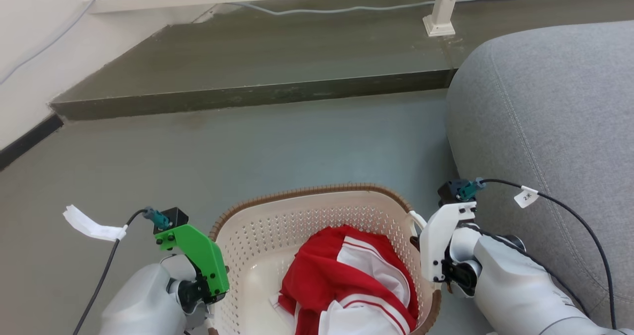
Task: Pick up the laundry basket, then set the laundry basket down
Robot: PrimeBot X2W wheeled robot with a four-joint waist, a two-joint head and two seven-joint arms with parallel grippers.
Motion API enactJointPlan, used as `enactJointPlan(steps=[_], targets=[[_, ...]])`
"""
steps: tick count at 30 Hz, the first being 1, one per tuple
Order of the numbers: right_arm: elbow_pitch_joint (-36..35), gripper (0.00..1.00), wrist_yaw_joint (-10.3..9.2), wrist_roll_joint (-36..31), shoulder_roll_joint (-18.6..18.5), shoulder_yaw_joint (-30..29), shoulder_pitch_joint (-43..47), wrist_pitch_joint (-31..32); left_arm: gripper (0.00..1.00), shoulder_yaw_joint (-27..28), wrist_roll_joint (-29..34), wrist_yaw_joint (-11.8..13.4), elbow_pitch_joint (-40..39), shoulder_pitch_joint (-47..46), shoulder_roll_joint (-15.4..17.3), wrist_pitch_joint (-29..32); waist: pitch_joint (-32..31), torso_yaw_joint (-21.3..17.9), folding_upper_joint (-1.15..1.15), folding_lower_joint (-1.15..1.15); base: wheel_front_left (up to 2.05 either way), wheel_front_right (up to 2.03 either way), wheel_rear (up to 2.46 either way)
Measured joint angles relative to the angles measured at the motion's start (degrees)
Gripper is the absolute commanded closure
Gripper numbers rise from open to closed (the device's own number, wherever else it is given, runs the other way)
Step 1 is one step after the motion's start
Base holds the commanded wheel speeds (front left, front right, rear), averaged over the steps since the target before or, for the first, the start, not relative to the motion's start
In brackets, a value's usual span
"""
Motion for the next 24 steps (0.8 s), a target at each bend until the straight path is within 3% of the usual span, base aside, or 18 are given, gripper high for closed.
enactJointPlan(steps=[24], targets=[[-1.3, 1.0, -0.41, 2.8, -0.1, 2.3, 0.7, 1.2, 1.0, -0.8, -0.9, 0.0, -0.2, 0.6, 0.7, 0.5, -0.9, -0.6, 0.0, 0.0, 0.0, 0.0, 0.0]])
